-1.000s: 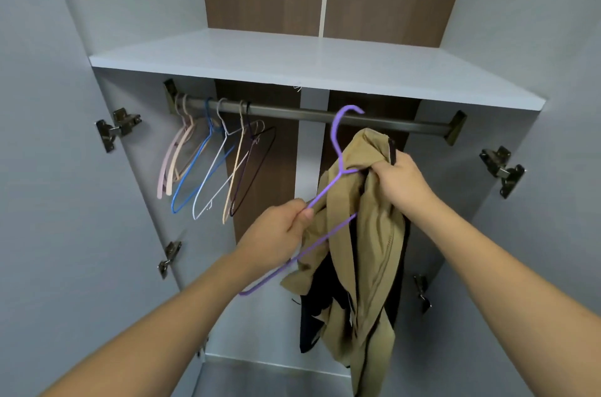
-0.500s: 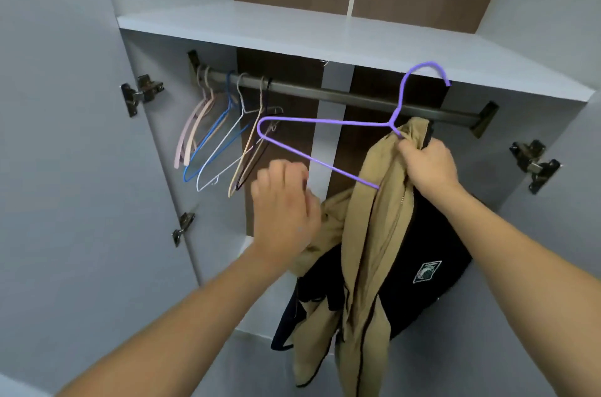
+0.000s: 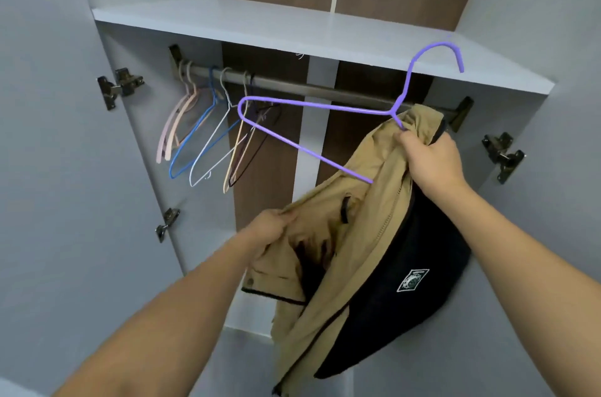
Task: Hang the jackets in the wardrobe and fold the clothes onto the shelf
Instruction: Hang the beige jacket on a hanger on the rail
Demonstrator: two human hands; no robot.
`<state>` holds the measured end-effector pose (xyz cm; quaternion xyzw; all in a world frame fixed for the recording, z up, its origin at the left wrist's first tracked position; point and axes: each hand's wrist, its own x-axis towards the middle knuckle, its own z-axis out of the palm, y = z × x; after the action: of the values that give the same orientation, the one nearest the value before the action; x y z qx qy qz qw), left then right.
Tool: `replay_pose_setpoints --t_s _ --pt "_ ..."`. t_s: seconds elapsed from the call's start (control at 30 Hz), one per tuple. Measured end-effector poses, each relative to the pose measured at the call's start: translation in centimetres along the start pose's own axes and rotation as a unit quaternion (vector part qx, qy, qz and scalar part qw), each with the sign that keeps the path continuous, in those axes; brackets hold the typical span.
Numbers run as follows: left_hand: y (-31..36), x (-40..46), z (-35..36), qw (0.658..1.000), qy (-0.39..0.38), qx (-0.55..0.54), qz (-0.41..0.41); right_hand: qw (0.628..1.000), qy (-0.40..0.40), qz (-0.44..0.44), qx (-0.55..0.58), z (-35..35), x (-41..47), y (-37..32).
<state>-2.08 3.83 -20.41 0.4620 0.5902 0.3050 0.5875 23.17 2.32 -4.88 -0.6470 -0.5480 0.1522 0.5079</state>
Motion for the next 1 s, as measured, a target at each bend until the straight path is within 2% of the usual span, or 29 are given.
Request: replay_pose_setpoints --t_s 0.13,0.27,0.37,0.43,0.5,0.63,0.7,0.77,0.8,0.93,1.0 --pt "5.8 -1.1 -6.5 0.995 -0.046 0.047 -0.081 0.998 -0.058 -0.035 0.011 -0.2 -1.5 2.5" --pt "10.1 -3.3 -10.9 0.989 -0.081 0.058 -0.108 0.983 -0.097 -0.140 -0.077 0.5 -2.5 4.0" --pt "11.9 -5.0 -11.9 0.981 -0.086 0.066 -0.160 0.946 -0.115 -0.253 -0.168 1.7 -3.3 4.1" --pt "12.9 -6.1 -11.9 0.984 -0.057 0.066 -0.155 0.914 -0.139 -0.295 -0.240 2.9 -3.5 4.1" --pt "13.3 -7.1 -11.3 0.991 -0.018 0.051 -0.126 0.911 -0.159 -0.266 -0.274 4.2 -3.4 3.7" --pt "13.7 -8.0 -10.0 0.996 0.036 0.027 -0.080 0.924 -0.143 -0.181 -0.305 6.7 -3.5 2.3" --pt "13.9 -8.6 -10.2 0.992 0.072 0.086 -0.063 0.927 -0.133 -0.160 -0.311 7.5 -3.5 1.8" --pt "13.4 -9.1 -11.1 0.974 0.125 0.184 -0.053 0.929 -0.120 -0.153 -0.314 7.8 -3.3 1.2" --pt "13.0 -9.1 -11.6 0.970 0.123 0.198 -0.063 0.929 -0.114 -0.152 -0.318 8.0 -3.2 0.7" --pt "11.7 -9.2 -11.5 0.994 0.001 -0.016 -0.106 0.926 -0.087 -0.170 -0.326 9.3 -3.7 -1.1" --pt "11.5 -8.9 -11.3 0.993 -0.010 -0.055 -0.104 0.928 -0.062 -0.192 -0.314 9.4 -3.9 -2.1"
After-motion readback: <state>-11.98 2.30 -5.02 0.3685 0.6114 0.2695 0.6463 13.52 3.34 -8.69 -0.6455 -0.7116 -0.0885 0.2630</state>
